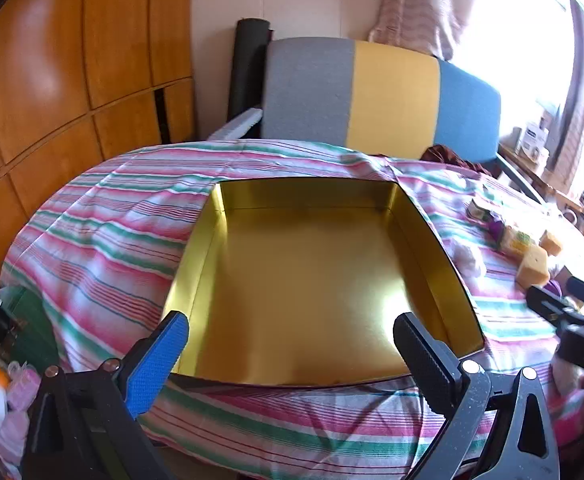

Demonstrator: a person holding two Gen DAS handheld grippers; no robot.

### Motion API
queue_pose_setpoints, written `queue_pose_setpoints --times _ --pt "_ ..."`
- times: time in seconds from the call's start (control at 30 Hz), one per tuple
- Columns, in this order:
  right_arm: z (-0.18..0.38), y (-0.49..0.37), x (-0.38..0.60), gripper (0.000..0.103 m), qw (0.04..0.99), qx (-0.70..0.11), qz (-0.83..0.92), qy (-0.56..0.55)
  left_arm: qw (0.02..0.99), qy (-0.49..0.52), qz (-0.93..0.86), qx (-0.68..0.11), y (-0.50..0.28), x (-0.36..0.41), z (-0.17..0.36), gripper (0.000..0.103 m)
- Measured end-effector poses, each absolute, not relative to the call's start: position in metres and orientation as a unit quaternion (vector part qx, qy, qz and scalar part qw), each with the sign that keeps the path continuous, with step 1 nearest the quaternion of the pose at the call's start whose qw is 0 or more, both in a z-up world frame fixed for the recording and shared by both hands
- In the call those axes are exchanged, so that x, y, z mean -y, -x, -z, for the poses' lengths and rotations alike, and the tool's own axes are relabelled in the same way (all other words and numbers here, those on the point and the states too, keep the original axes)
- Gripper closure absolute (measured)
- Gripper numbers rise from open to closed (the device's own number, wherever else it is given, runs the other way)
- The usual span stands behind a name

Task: Organize objects
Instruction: 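Grasp the clear plastic bundle with the left tool while the right tool grasps the white sock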

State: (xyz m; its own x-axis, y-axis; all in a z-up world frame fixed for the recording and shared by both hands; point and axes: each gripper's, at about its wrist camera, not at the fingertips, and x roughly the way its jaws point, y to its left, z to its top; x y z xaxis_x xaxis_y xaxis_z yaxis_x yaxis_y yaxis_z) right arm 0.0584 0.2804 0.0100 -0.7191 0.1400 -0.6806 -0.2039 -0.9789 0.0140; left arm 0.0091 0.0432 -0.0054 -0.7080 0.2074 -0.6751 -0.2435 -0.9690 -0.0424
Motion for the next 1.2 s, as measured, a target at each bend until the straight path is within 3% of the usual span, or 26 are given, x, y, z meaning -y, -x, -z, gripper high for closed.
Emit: queue_pose_setpoints --times 0.5,0.63,0.9,1.03,1.2 --pt "-0.007 -0.134 -0.447 0.001 0.204 -0.124 -0.877 0.417 0.334 0.349 -0.871 -0.087 -0.002 -0.152 -0.023 0.0" --pt "-0.004 -0.139 -0.471 0.001 0.175 -0.199 -0.873 0.41 0.389 0.379 -0.835 -0.088 0.018 -0.2 -0.029 0.0" --pt "-0.005 -0.147 -0.479 0.001 0.123 -0.263 -0.883 0.369 0.363 0.427 -0.815 -0.143 0.066 -0.289 -0.009 0.001" --pt "-0.004 -0.154 -0.488 0.001 0.114 -0.299 -0.882 0.345 0.333 0.471 -0.797 -0.176 0.082 -0.317 0.024 0.022" --pt "-0.004 -0.155 -0.492 0.001 0.106 -0.311 -0.882 0.339 0.306 0.501 -0.792 -0.166 0.095 -0.325 0.05 0.025"
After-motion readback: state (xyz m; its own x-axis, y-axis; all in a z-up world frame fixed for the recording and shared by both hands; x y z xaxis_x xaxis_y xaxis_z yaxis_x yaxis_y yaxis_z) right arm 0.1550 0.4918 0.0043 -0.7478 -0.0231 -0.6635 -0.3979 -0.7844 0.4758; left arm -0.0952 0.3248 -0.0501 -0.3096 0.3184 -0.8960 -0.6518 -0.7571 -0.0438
